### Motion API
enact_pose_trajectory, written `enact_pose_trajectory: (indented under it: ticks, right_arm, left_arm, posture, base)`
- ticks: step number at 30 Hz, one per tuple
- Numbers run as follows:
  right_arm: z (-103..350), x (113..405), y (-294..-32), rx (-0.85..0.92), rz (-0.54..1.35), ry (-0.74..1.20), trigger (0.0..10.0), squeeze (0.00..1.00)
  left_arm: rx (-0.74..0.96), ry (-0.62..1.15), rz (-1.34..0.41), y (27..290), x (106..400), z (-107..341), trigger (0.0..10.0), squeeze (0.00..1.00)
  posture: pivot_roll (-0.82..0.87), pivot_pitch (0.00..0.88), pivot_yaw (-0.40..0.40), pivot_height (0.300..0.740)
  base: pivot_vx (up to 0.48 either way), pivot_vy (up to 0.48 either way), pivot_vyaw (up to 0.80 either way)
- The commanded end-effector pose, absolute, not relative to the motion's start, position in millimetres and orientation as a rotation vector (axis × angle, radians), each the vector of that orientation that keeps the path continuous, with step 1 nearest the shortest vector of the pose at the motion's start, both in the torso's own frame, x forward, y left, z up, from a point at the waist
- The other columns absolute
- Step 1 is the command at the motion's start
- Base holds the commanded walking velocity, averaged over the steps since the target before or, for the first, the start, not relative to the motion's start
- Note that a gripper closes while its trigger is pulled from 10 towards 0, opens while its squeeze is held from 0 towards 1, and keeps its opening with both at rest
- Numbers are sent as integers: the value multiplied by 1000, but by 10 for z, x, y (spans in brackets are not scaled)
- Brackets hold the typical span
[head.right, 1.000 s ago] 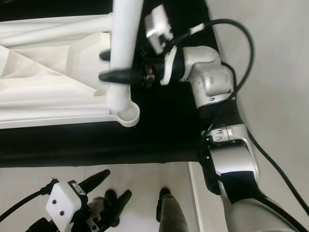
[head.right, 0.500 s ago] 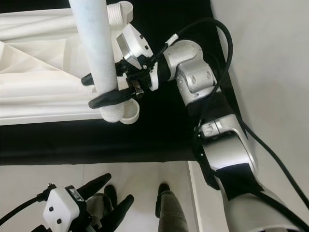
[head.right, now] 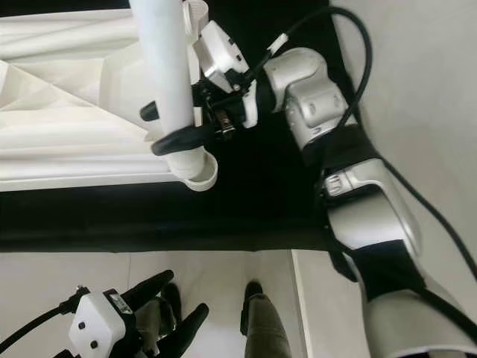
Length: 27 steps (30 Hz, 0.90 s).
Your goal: Building children table
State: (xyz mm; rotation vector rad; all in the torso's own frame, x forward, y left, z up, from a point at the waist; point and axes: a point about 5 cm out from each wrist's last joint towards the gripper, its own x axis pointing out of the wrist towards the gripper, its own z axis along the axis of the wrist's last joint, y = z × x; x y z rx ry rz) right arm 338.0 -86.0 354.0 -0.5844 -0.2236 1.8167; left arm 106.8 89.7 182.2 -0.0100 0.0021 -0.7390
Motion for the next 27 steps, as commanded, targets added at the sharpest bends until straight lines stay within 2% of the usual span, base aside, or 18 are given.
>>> enact_pose_trajectory:
  ticks: [1,27]
  right_arm:
    - [3434,3378,-835,-600,1846,-153,10000,0]
    - [3322,3370,-946,-575,1887,-61,10000,0]
  left_arm:
    - [-11,25,-739,895,1039,1803,10000,0]
    - [-2,27,-737,901,1046,1801,10000,0]
  posture:
    - [92,470,-11,740]
    - [90,453,-4,740]
  base:
    - [0,0,0]
    - [0,0,0]
